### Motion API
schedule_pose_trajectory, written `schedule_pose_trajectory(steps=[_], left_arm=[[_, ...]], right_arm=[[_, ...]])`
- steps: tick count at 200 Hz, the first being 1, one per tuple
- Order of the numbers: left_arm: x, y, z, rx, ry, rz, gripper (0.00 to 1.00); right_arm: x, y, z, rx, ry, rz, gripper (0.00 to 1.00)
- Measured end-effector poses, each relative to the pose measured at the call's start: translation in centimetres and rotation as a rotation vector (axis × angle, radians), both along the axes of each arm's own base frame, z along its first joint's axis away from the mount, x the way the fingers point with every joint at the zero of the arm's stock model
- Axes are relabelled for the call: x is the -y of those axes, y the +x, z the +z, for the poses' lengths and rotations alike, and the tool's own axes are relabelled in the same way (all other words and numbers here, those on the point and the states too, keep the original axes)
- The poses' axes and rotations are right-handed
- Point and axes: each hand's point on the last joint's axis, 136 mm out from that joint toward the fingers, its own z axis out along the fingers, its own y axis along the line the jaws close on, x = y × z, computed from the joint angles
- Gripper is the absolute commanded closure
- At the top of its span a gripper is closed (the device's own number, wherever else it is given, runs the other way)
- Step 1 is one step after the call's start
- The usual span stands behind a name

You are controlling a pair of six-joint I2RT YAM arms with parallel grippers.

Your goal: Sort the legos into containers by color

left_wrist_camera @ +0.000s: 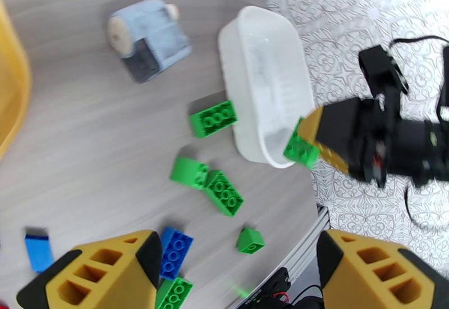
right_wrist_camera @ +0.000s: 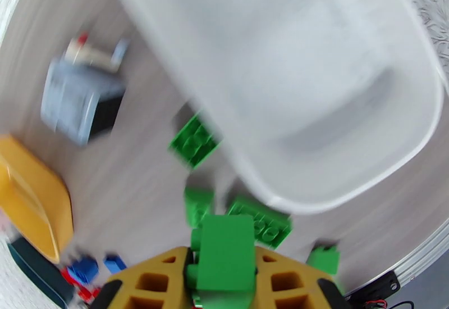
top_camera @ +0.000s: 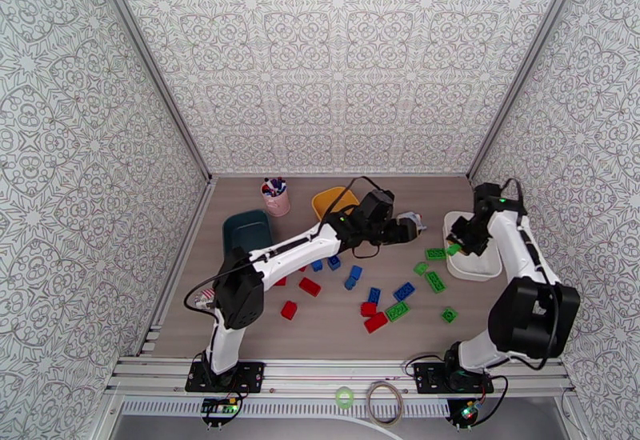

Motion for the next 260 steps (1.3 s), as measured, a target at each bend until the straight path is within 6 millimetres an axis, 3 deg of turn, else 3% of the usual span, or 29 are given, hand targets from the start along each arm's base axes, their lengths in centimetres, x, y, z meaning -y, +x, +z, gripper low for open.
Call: schedule_pose_trajectory(steps=[35,62,117,153,187,203,218,242,260], left_arm=[[0.2,-0.4,-1.5,-0.017,0.032,-0.021,0.22],[-0.2,0.1,-2.2,-0.017,0.050,-0.018,0.22],[-3.0,2.9,-3.2,-0.056,0.067,0.035,0.22],[-5.6,3.1,-5.8,-0.106,0.119,0.072,0.20],[-7.2,2.1,-6.4,-0.121,0.146,0.083,0.16],[-8.0,1.6,-6.0,-0.117,0.150,0.091,0.05],[-8.9,1.2,-5.5,-0.114,0.150,0.105,0.03],[-10.2,0.3,-5.4,-0.116,0.156,0.124,0.02],[-11.2,-0.5,-5.9,-0.125,0.168,0.136,0.03]], right_arm=[[3.4,0.2,-0.6,-0.026,-0.028,-0.077,0.79],[4.6,0.3,-1.5,-0.056,-0.042,-0.093,0.71],[5.1,0.3,-2.3,-0.088,-0.068,-0.054,0.41],[4.9,0.0,-1.2,-0.041,-0.085,-0.027,0.43],[2.9,-0.5,1.1,0.040,-0.088,0.033,0.42],[0.6,-0.6,1.9,0.078,-0.083,0.091,0.37],[-1.8,-0.9,2.2,0.103,-0.078,0.160,0.34],[-5.8,-2.3,1.6,0.104,-0.055,0.271,0.33],[-7.9,-3.7,-0.3,0.053,-0.035,0.330,0.32]])
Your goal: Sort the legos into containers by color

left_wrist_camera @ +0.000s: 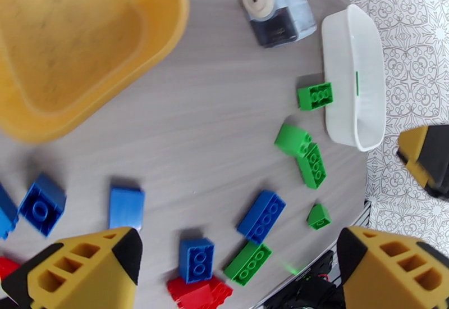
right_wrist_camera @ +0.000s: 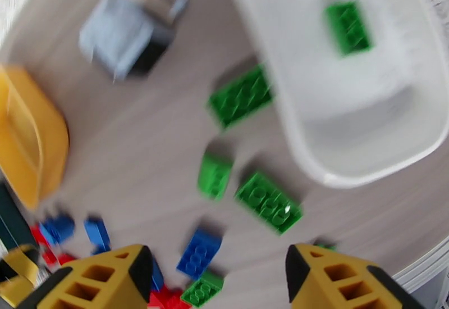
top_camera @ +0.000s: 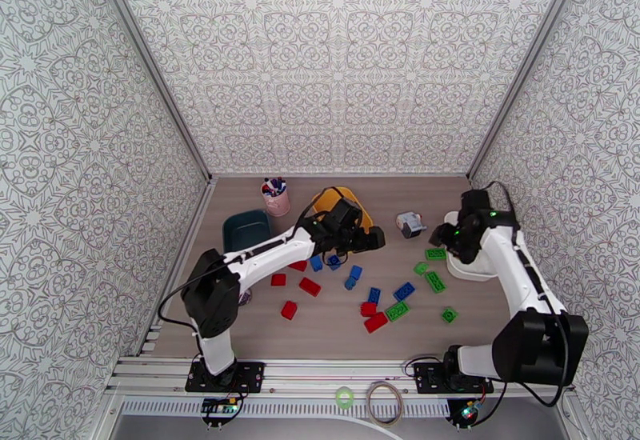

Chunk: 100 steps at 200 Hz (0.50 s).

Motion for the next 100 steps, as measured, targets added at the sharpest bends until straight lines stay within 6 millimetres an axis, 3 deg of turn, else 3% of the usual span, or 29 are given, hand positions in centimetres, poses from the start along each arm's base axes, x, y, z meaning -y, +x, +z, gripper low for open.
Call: schedule_pose_trajectory(steps=[42,100], left_arm=[[-2.6,-2.3,-2.0,-0.036,0.031,0.030,0.03],[-4.8,-4.6,-2.5,-0.042,0.043,0.063,0.02]], right_arm=[[-1.8,-2.2,-3.7,-0.117,-0.003,0.046,0.38],[-2.3,-1.1,-6.7,-0.209,-0.036,0.067,0.49]])
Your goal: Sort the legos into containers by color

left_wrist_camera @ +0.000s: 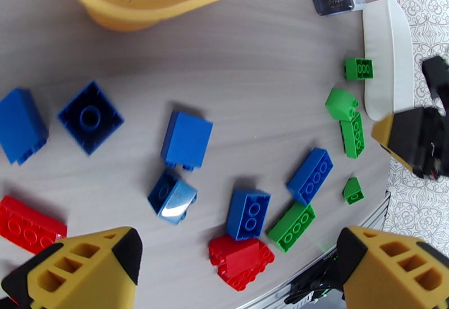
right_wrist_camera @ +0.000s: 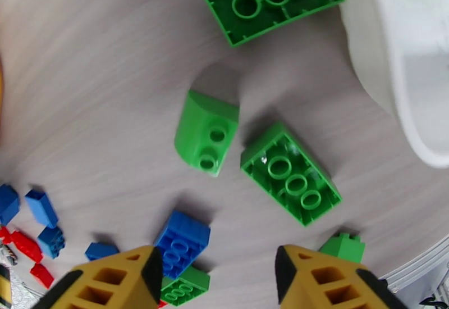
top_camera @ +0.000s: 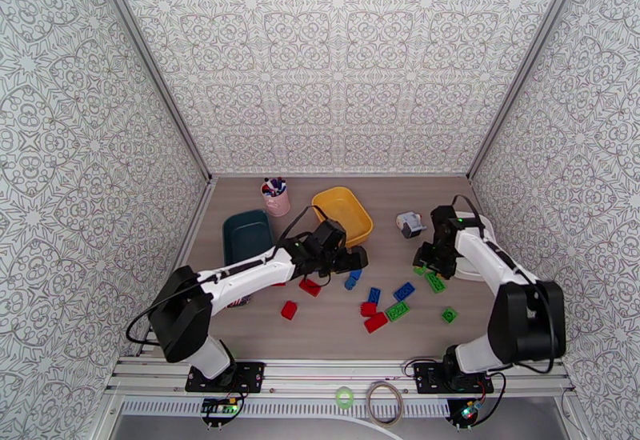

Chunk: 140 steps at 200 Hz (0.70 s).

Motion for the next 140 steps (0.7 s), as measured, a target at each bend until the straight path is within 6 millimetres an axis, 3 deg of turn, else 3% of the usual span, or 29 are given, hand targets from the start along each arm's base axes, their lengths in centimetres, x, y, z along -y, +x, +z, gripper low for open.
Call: schedule_pose_trajectory(steps=[37,83,140], left_arm=[[-0.8,-0.2,0.0,0.002,0.003,0.018,0.02],[-1.4,0.4,0.3,0.008,-0.003,0.039,0.02],[-2.1,1.3,0.3,0.007,-0.003,0.066,0.02]], right_arm=[[0.2,1.4,-1.3,-0.038,-0.030,0.004,0.50],[0.6,3.1,-1.4,-0.028,-0.063,0.003,0.49],[0.6,3.6,-2.3,-0.039,-0.076,0.008,0.49]])
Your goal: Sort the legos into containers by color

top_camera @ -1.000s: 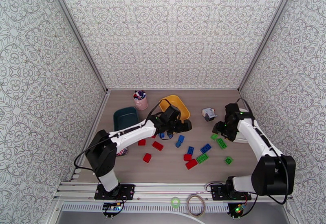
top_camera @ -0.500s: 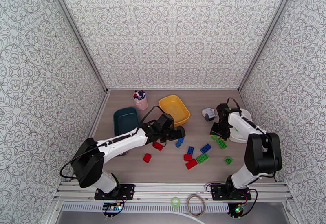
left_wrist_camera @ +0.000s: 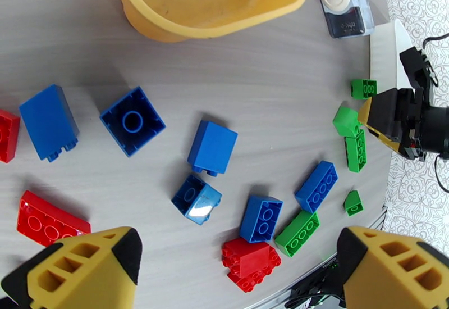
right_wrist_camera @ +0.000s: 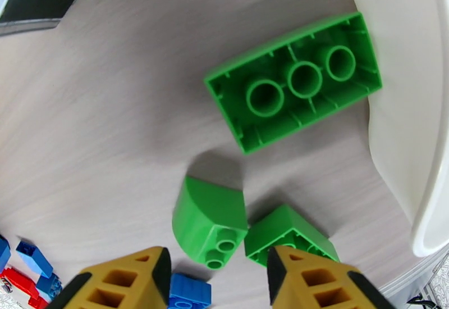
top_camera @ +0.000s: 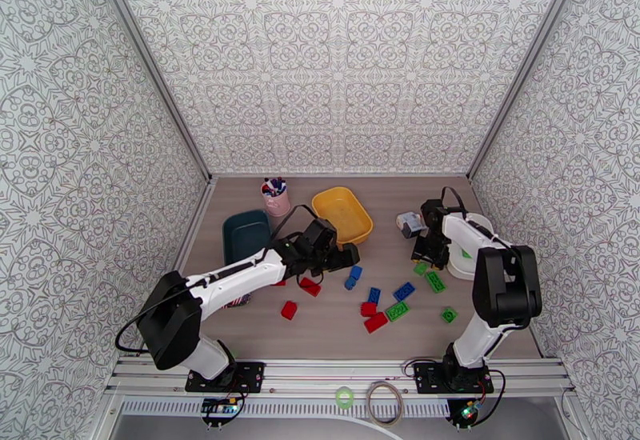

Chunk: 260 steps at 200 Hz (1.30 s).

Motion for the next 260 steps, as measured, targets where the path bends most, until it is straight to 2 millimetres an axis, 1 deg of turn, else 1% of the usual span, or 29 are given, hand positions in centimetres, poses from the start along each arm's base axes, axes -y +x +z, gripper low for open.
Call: schedule_pose_trajectory(steps=[18,40,88,119,152,180,205,239,260], left_arm=[[-0.1,0.1,0.0,0.000,0.000,0.003,0.02],[-0.1,0.1,0.0,-0.003,-0.002,0.001,0.02],[-0.3,-0.1,-0.5,-0.010,0.002,0.002,0.02],[-0.5,0.0,-0.7,-0.014,0.005,0.008,0.02],[-0.6,0.0,-0.9,-0.013,0.005,0.008,0.02],[-0.6,-0.1,-0.8,-0.011,0.003,0.008,0.02],[-0.6,-0.2,-0.6,-0.004,-0.002,0.006,0.01],[-0.5,-0.6,-0.3,0.018,0.021,-0.020,0.01],[0.3,-1.0,0.6,0.044,0.056,-0.064,0.01]], right_arm=[[-0.4,0.1,-0.3,-0.001,0.000,0.008,0.52],[-1.1,0.2,-1.0,-0.014,-0.004,0.020,0.52],[-1.8,0.3,-1.0,-0.009,-0.008,0.019,0.52],[-3.1,0.3,-1.1,-0.005,-0.008,0.046,0.52],[-4.5,0.2,-1.0,0.000,-0.006,0.068,0.49],[-5.0,0.1,-0.9,0.005,0.001,0.068,0.44],[-5.0,-0.2,-0.3,0.019,0.004,0.062,0.40],[-5.0,0.0,1.6,0.080,0.017,0.059,0.38],[-5.0,-0.3,1.5,0.075,0.019,0.052,0.38]])
